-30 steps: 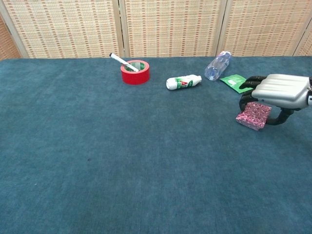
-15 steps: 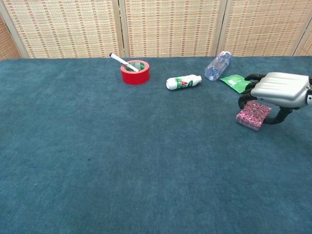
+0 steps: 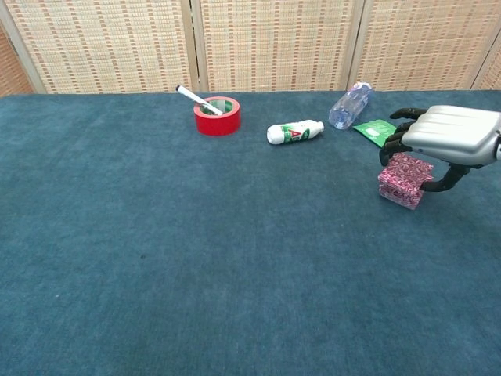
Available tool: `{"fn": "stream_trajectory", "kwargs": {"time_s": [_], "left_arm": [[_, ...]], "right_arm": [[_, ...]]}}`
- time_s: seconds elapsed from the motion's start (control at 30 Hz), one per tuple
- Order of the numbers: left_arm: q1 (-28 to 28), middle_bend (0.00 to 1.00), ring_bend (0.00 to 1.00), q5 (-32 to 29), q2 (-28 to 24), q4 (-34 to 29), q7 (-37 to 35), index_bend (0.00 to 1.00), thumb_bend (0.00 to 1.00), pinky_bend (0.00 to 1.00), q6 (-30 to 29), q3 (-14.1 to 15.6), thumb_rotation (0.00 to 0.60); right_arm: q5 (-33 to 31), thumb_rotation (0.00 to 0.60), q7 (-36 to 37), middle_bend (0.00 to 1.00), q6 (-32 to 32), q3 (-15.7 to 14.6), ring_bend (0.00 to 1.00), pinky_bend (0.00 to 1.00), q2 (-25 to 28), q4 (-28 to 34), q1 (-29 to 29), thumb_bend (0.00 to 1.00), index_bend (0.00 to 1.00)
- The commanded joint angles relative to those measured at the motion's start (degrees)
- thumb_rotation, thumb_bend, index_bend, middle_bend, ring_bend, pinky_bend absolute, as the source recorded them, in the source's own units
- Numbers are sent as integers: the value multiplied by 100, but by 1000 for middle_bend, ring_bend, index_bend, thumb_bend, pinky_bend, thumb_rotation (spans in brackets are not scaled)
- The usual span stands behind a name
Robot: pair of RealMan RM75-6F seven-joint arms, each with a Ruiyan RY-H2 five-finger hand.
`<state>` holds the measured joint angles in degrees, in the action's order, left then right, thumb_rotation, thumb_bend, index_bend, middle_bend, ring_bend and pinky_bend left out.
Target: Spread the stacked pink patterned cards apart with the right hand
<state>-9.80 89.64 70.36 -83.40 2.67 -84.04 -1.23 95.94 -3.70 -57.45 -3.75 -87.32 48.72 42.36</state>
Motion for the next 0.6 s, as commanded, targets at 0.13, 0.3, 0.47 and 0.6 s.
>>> {"fn": "stream_trajectory", "kwargs": {"time_s": [0.13,0.3,0.47,0.6], "left_arm": [[0,0,0,14,-11,-6,-11,0,524,72,-9,2,600],[15,0,0,24,-22,-14,-22,0,524,71,-37,4,600],[20,0,0,46,-25,-22,-22,0,524,72,-46,14,600],[25,0,0,60,-32,-31,-24,0,524,72,-57,21,600]], "right_arm": [[100,600,-255,481,-212,29,250,0,256,618,15,239,692],[308,600,-469,481,-301,-71,250,0,341,1173,36,238,693],[482,600,-758,481,-276,-172,250,0,210,1476,47,238,685],[438,600,-942,477,-154,-158,249,0,54,1555,42,238,583]]}}
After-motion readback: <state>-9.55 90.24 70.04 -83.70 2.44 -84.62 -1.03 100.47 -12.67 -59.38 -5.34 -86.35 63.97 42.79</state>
